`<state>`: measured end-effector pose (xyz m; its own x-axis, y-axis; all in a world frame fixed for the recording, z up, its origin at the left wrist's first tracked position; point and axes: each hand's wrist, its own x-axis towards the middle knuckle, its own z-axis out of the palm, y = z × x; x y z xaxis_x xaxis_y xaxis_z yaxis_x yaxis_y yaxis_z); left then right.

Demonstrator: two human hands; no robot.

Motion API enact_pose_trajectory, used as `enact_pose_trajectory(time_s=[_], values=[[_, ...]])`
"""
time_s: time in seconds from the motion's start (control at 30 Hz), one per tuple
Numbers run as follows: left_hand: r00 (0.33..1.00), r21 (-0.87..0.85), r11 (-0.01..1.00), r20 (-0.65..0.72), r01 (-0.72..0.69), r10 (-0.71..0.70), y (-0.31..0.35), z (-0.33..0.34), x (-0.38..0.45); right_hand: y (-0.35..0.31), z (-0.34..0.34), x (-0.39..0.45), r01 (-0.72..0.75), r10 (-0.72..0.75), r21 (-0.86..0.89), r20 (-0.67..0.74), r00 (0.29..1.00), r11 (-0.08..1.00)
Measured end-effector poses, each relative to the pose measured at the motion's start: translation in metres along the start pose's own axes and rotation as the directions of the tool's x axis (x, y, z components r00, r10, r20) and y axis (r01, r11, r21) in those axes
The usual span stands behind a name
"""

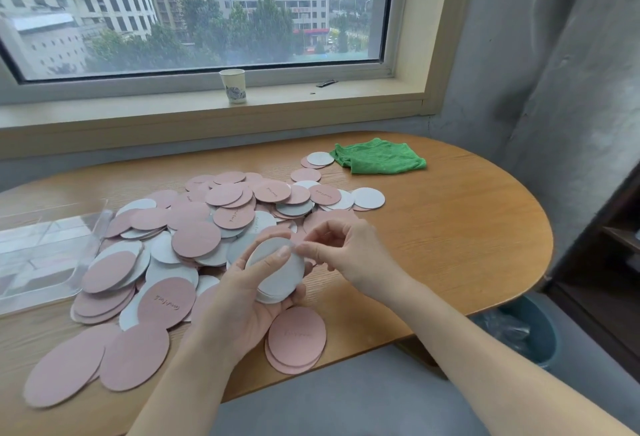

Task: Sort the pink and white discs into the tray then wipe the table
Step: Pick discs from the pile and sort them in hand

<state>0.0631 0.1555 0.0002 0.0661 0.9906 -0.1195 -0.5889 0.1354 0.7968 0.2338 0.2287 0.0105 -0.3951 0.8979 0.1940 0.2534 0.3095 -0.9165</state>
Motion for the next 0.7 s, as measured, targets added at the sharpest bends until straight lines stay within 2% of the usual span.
enact_pose_trajectory(time_s=[0.1, 0.2, 0.33, 0.43, 0.6, 0.7], values=[[0.999, -0.018, 1.000, -0.032, 0.010, -0.010, 0.000, 0.000, 0.001, 0.020, -0.024, 0.019, -0.042, 0.018, -0.174, -0.140, 0.990, 0.984], [0.999, -0.010, 1.000, -0.032, 0.008, -0.008, 0.001, 0.000, 0.003, 0.047, -0.055, 0.043, -0.112, 0.001, -0.389, -0.273, 0.962, 0.914], [1.000, -0.020, 1.000, -0.005, 0.014, -0.014, 0.002, 0.000, 0.004, 0.074, -0.089, 0.071, -0.221, 0.058, -0.556, -0.296, 0.953, 0.801], [1.000, -0.011, 1.000, 0.009, 0.014, -0.014, 0.003, 0.001, 0.005, 0.081, -0.101, 0.089, -0.284, 0.149, -0.563, -0.273, 0.950, 0.776], [1.000, -0.004, 1.000, 0.000, 0.010, -0.010, 0.002, 0.000, 0.007, 0.077, -0.103, 0.106, -0.318, 0.239, -0.506, -0.215, 0.947, 0.802], [1.000, -0.002, 1.000, -0.003, 0.012, -0.012, 0.002, 0.000, 0.008, 0.075, -0.104, 0.111, -0.354, 0.269, -0.473, -0.240, 0.933, 0.807]])
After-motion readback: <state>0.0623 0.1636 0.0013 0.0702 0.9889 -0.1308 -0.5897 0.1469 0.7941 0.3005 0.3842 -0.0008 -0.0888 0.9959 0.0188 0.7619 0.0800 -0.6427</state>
